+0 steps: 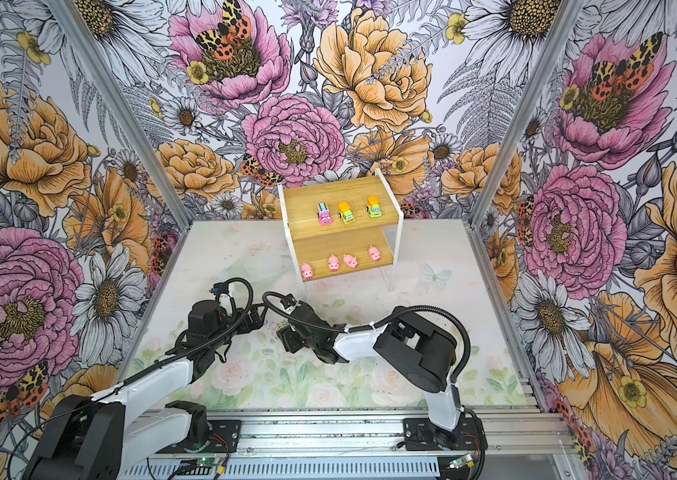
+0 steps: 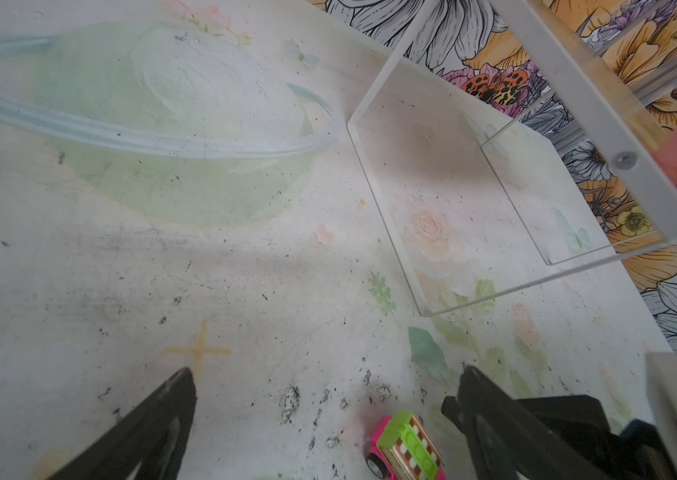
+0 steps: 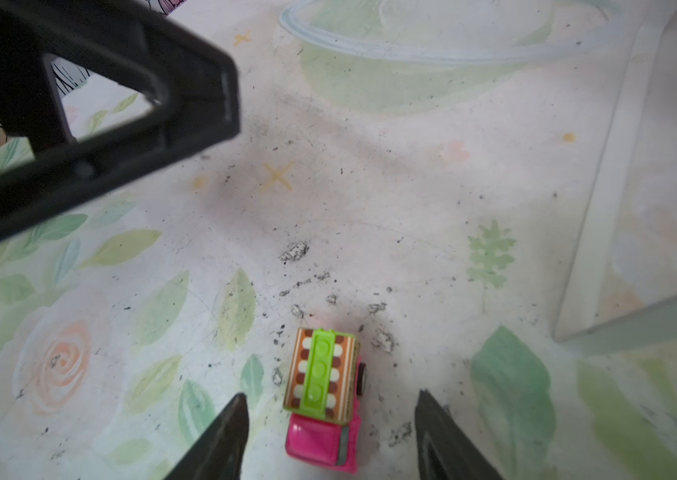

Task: Place and organize the plastic toys onto the shelf
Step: 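Lower the right gripper and close it on the green-topped pink truck, then lift the green-topped truck with the right gripper onto the upper board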

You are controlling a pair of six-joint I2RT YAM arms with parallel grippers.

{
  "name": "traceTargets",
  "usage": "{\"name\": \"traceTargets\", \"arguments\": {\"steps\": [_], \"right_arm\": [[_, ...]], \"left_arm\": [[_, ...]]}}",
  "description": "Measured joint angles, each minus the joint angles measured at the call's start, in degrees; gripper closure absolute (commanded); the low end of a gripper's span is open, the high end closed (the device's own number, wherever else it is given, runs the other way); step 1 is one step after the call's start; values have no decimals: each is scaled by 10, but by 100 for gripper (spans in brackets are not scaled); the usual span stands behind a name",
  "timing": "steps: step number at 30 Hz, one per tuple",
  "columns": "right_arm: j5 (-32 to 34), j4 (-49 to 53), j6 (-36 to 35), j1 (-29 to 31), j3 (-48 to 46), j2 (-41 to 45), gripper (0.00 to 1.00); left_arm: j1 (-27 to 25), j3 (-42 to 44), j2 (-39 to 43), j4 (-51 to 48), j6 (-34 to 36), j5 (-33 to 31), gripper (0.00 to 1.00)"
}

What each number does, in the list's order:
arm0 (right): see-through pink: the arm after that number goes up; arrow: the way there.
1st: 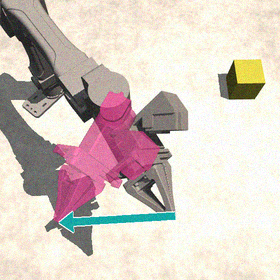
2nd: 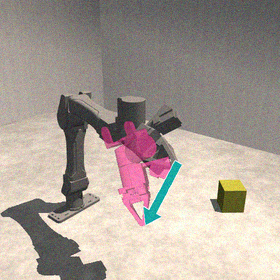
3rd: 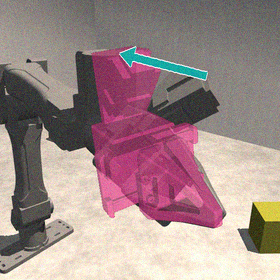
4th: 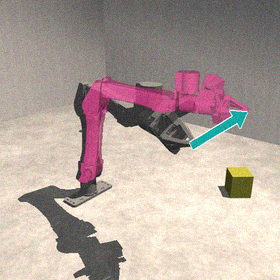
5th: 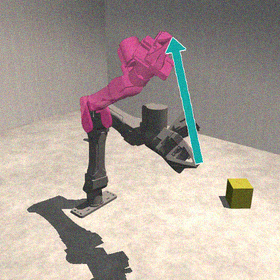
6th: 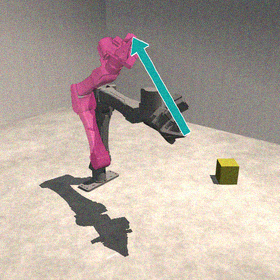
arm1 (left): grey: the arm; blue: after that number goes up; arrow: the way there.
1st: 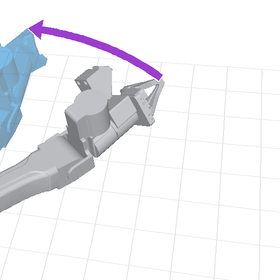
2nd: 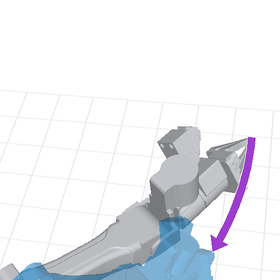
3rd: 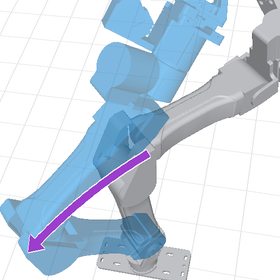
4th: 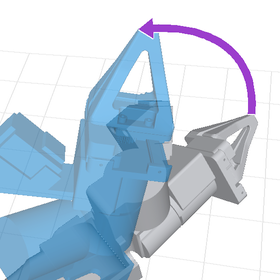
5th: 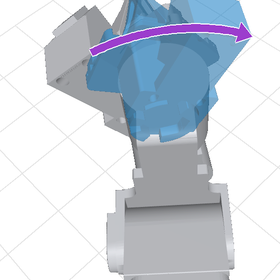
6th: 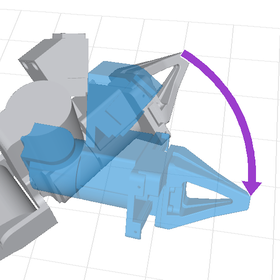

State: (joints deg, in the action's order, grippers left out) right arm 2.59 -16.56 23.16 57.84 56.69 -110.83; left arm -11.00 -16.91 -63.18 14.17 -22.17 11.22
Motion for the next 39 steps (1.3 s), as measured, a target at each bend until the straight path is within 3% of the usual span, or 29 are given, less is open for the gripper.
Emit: {"name": "traceTargets", "arguments": {"steps": [10, 22, 27, 32, 39], "right_arm": [[-4, 2, 5, 0, 26, -31, 43], [7, 20, 16, 0, 36, -48, 69], [7, 32, 14, 0, 36, -41, 75], [3, 68, 14, 0, 26, 3, 77], [-9, 187, 15, 0, 30, 153, 80]], "left_arm": [[1, 0, -1, 2, 0, 3, 1], [1, 0, -4, 2, 0, 5, 1], [1, 0, -4, 2, 0, 5, 1], [1, 0, -4, 2, 0, 7, 1], [1, 0, -7, 2, 0, 10, 1]]}}
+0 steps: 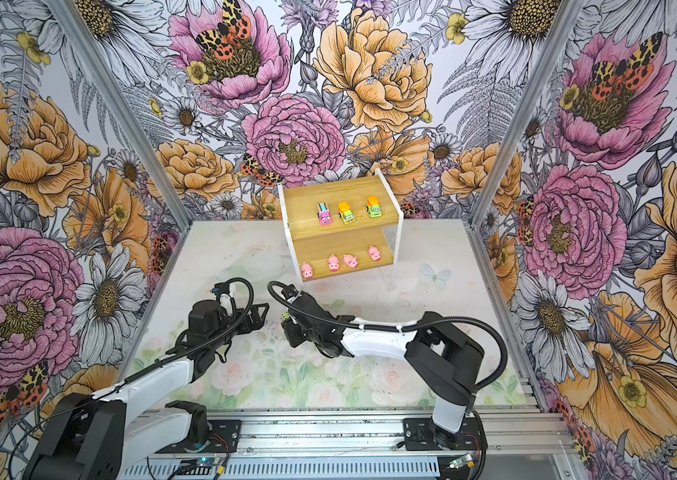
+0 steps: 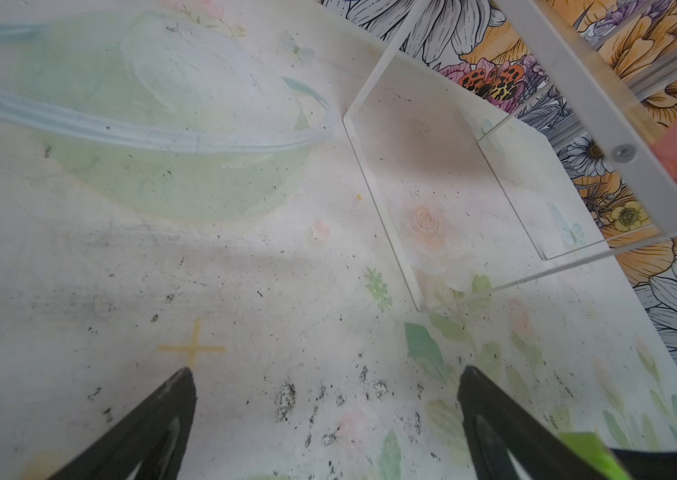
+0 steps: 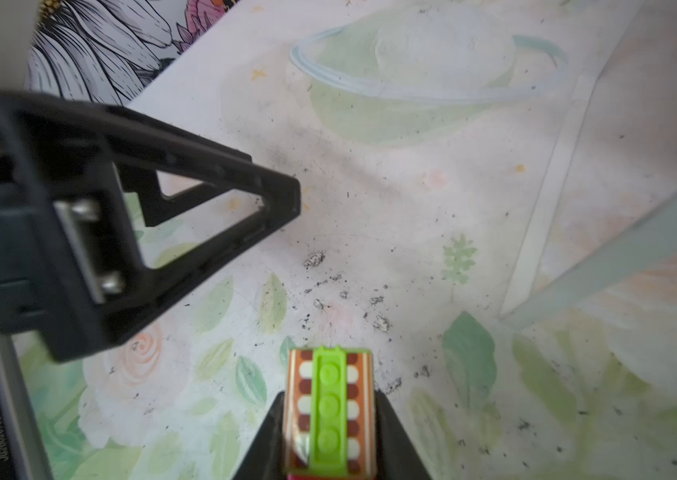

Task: Place and organize the plastic toys onto the shelf
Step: 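Lift the green-topped truck with the right gripper onto the upper board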

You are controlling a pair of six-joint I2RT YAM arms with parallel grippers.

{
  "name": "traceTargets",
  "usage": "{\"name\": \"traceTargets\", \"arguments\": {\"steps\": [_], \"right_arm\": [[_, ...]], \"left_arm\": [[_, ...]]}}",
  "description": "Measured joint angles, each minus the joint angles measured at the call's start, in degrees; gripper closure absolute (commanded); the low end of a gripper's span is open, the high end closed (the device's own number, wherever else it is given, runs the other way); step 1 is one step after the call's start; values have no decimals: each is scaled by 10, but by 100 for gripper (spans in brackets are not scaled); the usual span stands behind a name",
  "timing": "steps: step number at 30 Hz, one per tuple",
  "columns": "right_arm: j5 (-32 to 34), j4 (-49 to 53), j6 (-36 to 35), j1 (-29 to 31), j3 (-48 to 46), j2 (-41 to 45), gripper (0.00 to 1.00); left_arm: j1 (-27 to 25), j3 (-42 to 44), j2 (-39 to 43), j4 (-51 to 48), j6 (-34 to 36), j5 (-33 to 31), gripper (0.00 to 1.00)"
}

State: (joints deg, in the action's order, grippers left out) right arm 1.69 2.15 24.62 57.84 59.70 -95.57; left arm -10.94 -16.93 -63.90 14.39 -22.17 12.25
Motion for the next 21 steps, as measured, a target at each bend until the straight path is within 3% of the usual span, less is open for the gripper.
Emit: {"name": "traceTargets", "arguments": {"steps": [9, 14, 21], "right_arm": [[21, 187, 0, -8, 173, 150, 80], [49, 258, -5, -44, 316, 136, 81], [100, 313, -17, -102, 494, 44, 81]], "left_arm": [[0, 0, -11, 0, 0, 10, 1], [0, 0, -11, 0, 0, 14, 1], [0, 0, -11, 2, 0, 24, 1]]}}
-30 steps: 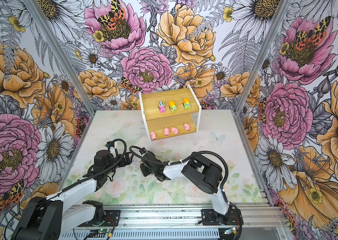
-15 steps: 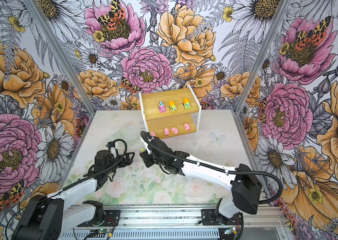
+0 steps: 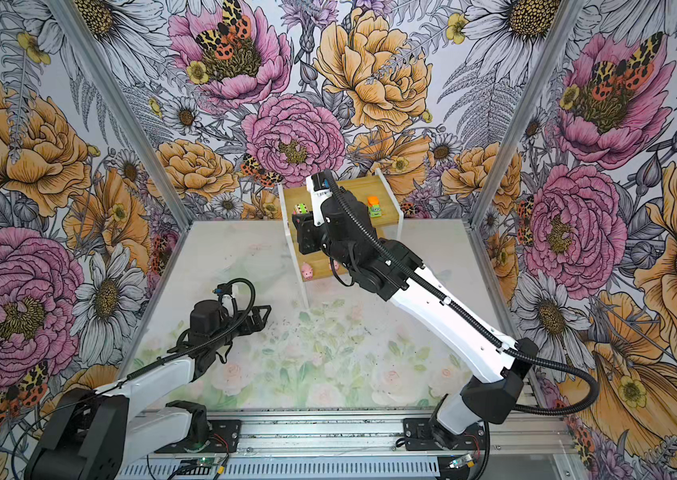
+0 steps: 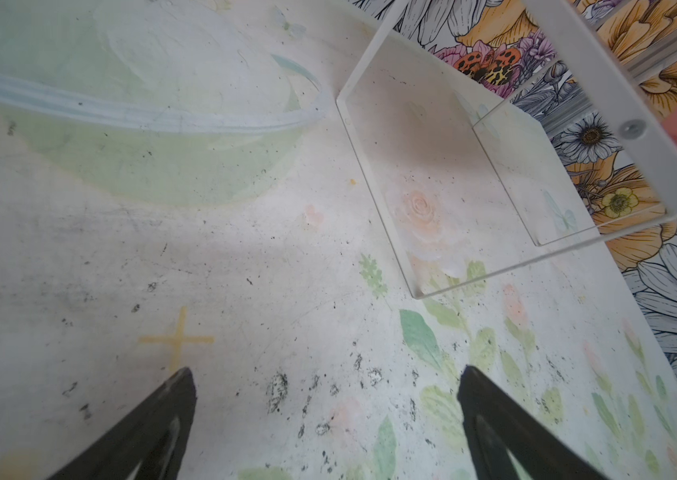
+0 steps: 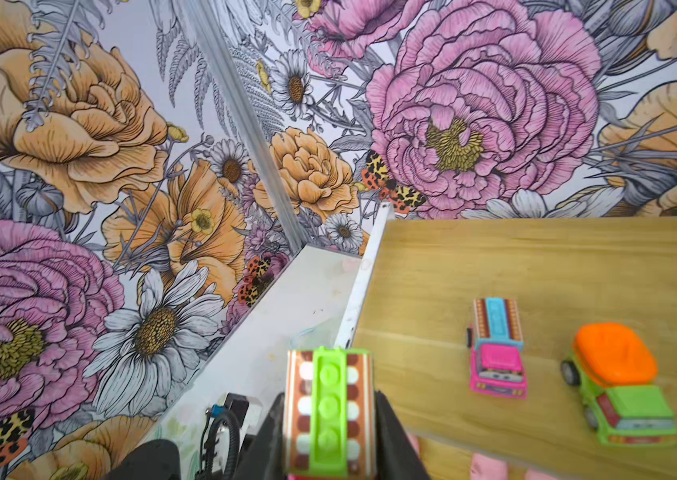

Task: Place and organize the plastic toys onto the shelf
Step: 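Lift the green-topped truck with the right gripper onto the upper board, then lower the truck at the board's near end and open the right gripper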

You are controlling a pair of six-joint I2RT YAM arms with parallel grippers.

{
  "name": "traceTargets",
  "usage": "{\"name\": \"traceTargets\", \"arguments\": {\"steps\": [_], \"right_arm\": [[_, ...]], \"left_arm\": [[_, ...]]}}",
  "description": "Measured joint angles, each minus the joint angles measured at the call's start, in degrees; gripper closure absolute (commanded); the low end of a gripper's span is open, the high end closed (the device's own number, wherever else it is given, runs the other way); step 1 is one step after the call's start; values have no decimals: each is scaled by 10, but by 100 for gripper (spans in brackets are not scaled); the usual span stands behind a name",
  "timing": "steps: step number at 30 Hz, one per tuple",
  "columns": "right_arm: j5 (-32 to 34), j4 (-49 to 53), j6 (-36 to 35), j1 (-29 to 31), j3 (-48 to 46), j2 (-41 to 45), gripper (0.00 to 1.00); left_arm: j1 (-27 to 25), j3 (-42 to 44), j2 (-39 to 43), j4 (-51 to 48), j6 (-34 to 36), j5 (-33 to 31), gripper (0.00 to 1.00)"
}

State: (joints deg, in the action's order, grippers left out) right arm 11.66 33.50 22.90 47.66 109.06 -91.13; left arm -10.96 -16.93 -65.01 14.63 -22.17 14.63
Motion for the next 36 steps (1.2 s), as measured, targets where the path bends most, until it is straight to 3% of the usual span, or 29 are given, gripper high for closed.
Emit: {"name": "traceTargets", "arguments": {"steps": [10, 36], "right_arm": [[36, 44, 2, -16, 75, -111, 81], [38, 55, 22, -43, 79, -145, 82]], "left_arm": [[0, 0, 0, 8, 0, 4, 1], [0, 0, -7, 12, 0, 5, 1]]}}
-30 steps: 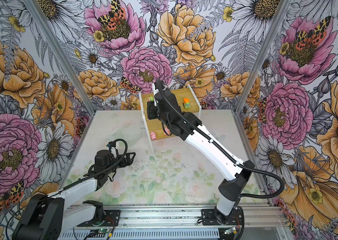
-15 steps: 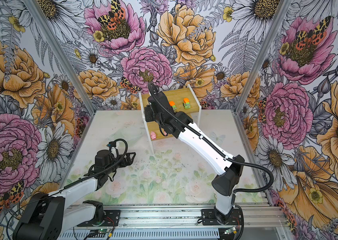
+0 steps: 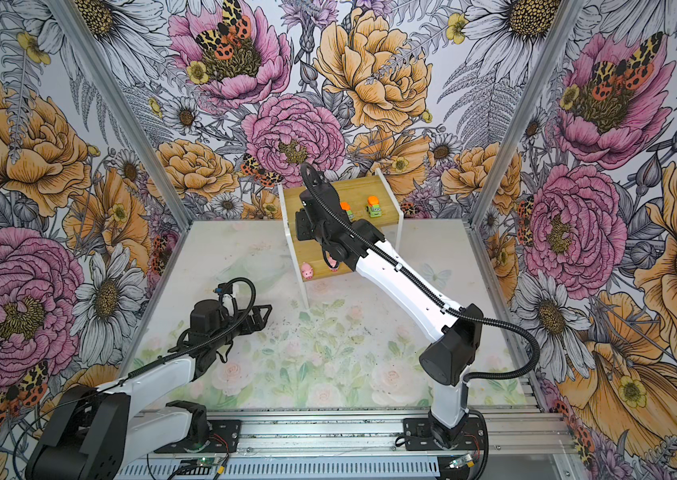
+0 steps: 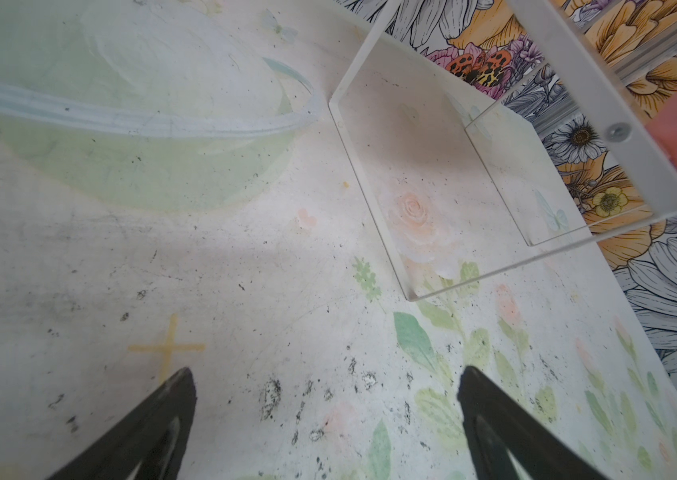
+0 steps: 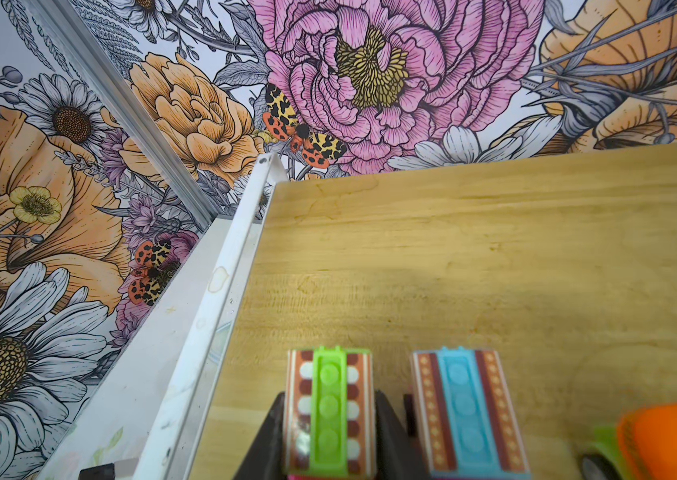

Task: Place and organize the plastic toys onto the shelf
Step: 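Lower the truck at the board's near end and open the right gripper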

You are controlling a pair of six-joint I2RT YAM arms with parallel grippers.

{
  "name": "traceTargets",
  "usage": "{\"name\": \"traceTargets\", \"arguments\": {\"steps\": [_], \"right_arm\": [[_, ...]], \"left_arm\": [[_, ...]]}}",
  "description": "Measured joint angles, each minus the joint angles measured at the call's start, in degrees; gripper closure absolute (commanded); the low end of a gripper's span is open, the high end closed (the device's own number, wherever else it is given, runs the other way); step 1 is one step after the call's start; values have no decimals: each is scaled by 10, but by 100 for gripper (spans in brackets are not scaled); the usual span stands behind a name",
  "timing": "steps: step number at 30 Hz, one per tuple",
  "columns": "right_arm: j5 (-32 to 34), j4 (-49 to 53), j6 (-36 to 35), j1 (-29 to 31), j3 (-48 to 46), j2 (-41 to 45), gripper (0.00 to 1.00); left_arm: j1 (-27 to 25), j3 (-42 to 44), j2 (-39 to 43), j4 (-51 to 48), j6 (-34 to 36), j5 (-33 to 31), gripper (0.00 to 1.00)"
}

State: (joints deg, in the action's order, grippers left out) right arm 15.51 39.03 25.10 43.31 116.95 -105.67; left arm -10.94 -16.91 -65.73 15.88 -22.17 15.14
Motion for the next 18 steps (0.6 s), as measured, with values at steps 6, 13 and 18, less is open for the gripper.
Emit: {"name": "traceTargets", "arguments": {"steps": [6, 13, 18], "right_arm": [[-8, 0, 7, 0, 3, -1, 83], [-19, 0, 9, 0, 6, -4, 83], [-24, -2, 8, 0, 8, -7, 83]], "left_arm": [[0, 0, 0, 0, 0, 0, 1], [0, 0, 0, 0, 0, 0, 1], [0, 0, 0, 0, 0, 0, 1]]}}
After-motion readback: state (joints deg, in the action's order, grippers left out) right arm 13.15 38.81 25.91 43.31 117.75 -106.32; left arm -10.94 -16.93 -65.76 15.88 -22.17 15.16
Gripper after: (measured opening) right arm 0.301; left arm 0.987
